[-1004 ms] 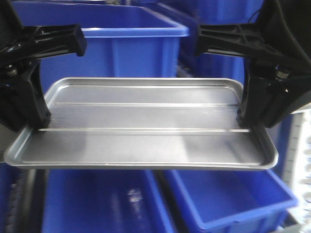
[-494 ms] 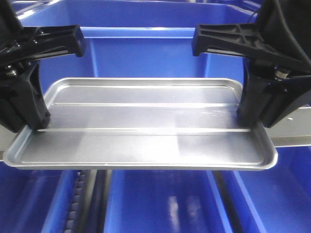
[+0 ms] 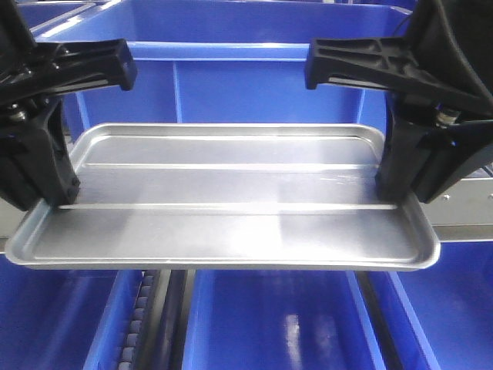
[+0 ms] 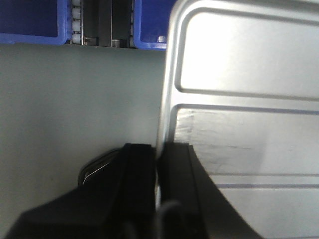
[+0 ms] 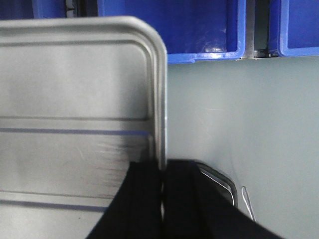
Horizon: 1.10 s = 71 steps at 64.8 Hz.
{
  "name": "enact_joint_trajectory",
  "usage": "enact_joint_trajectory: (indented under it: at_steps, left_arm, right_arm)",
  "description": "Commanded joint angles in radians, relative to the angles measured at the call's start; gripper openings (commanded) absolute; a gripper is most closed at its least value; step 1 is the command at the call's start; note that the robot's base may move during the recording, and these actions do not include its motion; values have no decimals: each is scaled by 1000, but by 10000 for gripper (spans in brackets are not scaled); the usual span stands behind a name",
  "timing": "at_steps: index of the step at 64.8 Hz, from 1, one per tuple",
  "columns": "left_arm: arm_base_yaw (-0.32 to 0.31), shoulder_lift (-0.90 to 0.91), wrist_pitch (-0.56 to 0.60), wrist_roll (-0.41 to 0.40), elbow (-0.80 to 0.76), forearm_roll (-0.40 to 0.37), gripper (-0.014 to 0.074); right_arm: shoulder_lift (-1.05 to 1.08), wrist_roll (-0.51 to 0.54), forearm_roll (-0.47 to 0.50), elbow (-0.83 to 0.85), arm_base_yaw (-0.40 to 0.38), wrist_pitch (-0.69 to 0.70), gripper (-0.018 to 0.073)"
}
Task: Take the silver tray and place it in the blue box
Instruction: 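Carry the tray with both grippers as the base drives to the blue bin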
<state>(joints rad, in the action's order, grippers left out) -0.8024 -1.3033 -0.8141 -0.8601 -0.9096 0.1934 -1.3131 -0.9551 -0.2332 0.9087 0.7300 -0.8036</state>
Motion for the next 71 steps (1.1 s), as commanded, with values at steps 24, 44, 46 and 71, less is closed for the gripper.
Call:
enact_joint_trajectory:
  at_steps: [24, 44, 46, 71]
  left_arm:
    - [-6, 30, 10, -14, -22, 27, -10]
    - [-6, 30, 12, -14, -22, 27, -10]
    - [-6, 30, 12, -14, -22, 27, -10]
    - [23, 30, -1, 135, -101, -46, -10]
  right_arm:
    - [32, 4, -42, 24, -3, 8, 53]
    - [32, 4, -42, 24, -3, 31, 53]
    - [32, 4, -42, 24, -3, 31, 53]
    - [32, 56, -38, 108, -3, 44, 53]
